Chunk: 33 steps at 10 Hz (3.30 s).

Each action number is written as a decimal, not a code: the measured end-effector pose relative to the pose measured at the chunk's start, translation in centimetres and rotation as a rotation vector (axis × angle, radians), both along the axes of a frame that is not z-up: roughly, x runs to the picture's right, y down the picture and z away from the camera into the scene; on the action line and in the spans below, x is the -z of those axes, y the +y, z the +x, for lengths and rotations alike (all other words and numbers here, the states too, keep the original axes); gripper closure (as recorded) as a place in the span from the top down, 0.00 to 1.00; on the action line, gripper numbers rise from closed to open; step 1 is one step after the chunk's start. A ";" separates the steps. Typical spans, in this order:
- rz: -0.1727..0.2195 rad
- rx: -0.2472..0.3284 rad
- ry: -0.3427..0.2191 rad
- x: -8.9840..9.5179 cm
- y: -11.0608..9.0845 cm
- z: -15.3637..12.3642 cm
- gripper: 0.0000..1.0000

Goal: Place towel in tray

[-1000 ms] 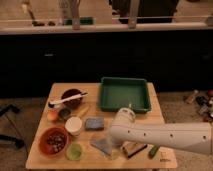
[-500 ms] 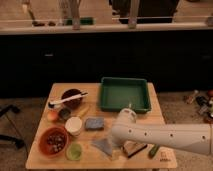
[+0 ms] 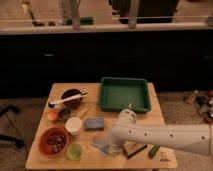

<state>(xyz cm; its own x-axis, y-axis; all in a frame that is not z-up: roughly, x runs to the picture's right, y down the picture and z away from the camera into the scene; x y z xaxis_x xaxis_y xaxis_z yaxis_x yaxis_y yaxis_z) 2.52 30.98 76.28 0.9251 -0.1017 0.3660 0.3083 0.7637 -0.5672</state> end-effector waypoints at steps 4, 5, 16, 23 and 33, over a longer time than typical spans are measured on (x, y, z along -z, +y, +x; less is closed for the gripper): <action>0.002 -0.005 -0.002 0.5 0.2 0.3 0.34; 0.008 -0.007 -0.002 0.8 0.1 0.4 0.26; 0.044 0.087 -0.028 2.4 0.2 -0.9 0.57; 0.037 0.083 -0.015 2.0 0.4 -0.9 0.80; -0.009 0.068 0.072 -0.1 0.8 -0.5 0.80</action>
<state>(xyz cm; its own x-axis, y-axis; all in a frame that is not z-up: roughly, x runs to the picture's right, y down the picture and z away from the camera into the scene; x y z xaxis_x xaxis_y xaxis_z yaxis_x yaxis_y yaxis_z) 2.05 31.75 76.36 0.9401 -0.1617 0.3001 0.3173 0.7372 -0.5965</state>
